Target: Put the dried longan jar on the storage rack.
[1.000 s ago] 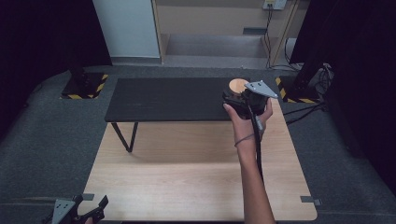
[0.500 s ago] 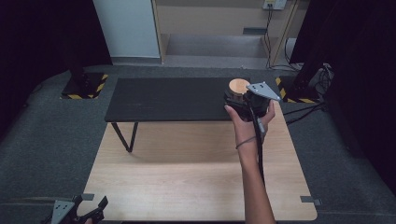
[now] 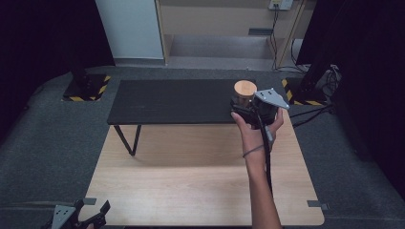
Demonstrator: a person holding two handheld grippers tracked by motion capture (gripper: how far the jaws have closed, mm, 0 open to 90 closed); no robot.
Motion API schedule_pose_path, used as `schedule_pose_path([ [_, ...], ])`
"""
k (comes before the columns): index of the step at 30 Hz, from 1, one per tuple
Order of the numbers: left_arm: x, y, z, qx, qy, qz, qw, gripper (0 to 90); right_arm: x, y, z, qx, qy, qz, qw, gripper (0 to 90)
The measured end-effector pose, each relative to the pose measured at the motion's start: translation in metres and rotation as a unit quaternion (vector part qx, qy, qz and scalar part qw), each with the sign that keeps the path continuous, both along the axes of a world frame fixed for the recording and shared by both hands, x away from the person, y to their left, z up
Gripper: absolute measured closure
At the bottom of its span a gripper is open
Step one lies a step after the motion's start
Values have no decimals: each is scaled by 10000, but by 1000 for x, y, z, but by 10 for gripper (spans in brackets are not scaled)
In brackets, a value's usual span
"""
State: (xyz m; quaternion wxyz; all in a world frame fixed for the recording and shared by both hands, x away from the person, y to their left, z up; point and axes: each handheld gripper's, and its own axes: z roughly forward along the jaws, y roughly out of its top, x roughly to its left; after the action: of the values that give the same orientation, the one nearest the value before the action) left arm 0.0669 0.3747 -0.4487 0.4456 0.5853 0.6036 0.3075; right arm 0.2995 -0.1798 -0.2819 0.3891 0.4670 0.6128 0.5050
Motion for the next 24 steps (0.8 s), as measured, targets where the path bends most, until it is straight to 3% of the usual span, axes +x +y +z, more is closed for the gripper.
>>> schedule_pose_path([
  [12, -1, -2, 1, 22, -11, -32, 10000, 35, -16, -1, -9, 18, -35, 24, 10000, 18],
  [24, 3, -4, 3, 32, 24, -108, 9999, 34, -48, -6, -26, -21, -140, 68, 9999, 18],
])
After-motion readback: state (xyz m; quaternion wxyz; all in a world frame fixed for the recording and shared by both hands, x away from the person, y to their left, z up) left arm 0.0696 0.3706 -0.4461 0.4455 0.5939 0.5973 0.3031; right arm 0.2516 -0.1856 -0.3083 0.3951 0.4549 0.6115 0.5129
